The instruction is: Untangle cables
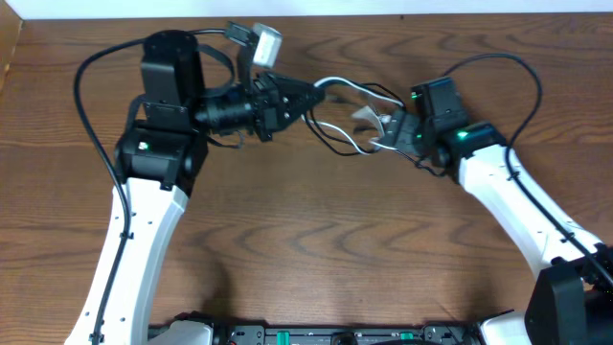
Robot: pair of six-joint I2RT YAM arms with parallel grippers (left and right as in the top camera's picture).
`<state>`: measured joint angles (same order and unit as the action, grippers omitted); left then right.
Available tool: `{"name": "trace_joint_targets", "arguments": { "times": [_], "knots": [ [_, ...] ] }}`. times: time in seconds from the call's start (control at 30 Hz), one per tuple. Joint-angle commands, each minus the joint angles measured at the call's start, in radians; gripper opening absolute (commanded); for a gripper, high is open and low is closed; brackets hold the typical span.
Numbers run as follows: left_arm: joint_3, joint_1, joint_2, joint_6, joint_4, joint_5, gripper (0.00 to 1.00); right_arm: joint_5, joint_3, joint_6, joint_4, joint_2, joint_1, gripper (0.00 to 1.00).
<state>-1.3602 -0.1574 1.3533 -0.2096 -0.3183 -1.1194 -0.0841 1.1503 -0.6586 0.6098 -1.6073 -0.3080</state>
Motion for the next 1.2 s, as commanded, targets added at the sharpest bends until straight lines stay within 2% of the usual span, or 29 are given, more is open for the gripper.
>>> {"name": "trace_joint_targets", "arguments": {
  "times": [0.0, 0.3, 0.43, 0.7, 0.87, 1.0, 1.07, 1.17],
  "knots": [
    [-0.018, 0.079, -0.013, 0.010, 0.013, -0.014, 0.07, -0.126, -0.003, 0.014, 0.069, 0.000, 0.080, 0.93],
    [-0.018, 0.179, -0.013, 0.036, -0.014, -0.013, 0.07, -0.126, -0.003, 0.123, 0.181, 0.001, 0.226, 0.91],
    [-0.018, 0.186, -0.013, 0.069, -0.046, -0.013, 0.07, -0.126, -0.003, 0.163, 0.200, 0.001, 0.273, 0.90],
    [-0.018, 0.177, -0.006, 0.135, -0.180, 0.062, 0.07, -0.013, -0.003, 0.312, 0.206, 0.001, 0.354, 0.93],
    [-0.016, 0.089, 0.017, 0.193, -0.234, 0.086, 0.07, 0.298, 0.020, 0.446, 0.233, 0.001, 0.421, 0.97],
    [-0.016, -0.055, 0.065, 0.195, -0.285, 0.263, 0.08, 0.537, 0.064, 0.555, 0.274, 0.023, 0.485, 0.98],
    [-0.016, -0.110, 0.091, 0.195, -0.291, 0.318, 0.17, 0.559, 0.077, 0.564, 0.279, 0.043, 0.491, 0.98],
    [-0.016, -0.198, 0.135, 0.195, -0.291, 0.441, 0.43, 0.562, 0.083, 0.571, 0.281, 0.088, 0.490, 0.99]
  ]
}}
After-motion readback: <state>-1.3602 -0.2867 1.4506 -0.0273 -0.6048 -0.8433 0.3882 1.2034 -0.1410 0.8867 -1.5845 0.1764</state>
